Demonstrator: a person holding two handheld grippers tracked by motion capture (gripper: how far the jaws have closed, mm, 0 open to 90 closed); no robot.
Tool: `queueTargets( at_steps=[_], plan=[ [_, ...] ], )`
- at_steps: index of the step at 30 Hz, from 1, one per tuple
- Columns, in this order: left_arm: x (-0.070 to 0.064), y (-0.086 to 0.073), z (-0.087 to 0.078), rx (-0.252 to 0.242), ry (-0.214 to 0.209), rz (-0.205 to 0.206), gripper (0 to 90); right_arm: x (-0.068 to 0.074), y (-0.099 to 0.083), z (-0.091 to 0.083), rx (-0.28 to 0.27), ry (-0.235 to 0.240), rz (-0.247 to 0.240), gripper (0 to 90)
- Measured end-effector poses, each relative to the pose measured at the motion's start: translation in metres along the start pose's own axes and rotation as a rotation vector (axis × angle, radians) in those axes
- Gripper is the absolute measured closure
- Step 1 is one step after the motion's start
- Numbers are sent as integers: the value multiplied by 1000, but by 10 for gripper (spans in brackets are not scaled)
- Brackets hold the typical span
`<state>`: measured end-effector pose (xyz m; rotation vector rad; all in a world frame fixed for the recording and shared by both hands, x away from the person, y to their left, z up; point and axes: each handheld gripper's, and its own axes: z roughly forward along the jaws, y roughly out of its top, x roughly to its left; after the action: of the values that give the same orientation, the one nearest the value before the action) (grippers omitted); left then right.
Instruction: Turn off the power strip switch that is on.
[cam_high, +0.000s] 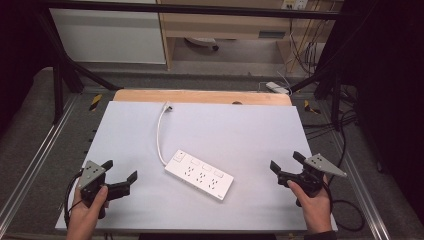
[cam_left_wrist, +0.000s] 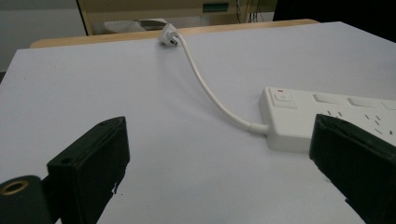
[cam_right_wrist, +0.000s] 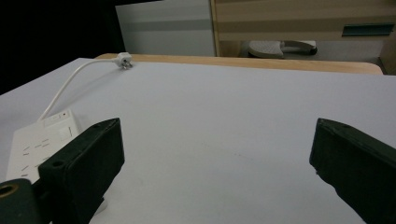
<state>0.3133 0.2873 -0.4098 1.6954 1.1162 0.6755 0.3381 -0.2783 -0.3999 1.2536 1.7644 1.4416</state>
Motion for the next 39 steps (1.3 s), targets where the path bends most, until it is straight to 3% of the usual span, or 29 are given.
queueTargets(
  at_steps=[13, 29, 39],
  plan=[
    [0, 0, 0, 1, 0, -1, 50, 14, 8, 2, -13, 15, -11, 67],
    [0, -1, 1, 4, 1, 2, 50, 36, 20, 14, -14, 79, -38, 72],
    [0, -1, 2, 5, 5, 0, 50, 43, 26, 20, -12, 112, -55, 155]
  ],
)
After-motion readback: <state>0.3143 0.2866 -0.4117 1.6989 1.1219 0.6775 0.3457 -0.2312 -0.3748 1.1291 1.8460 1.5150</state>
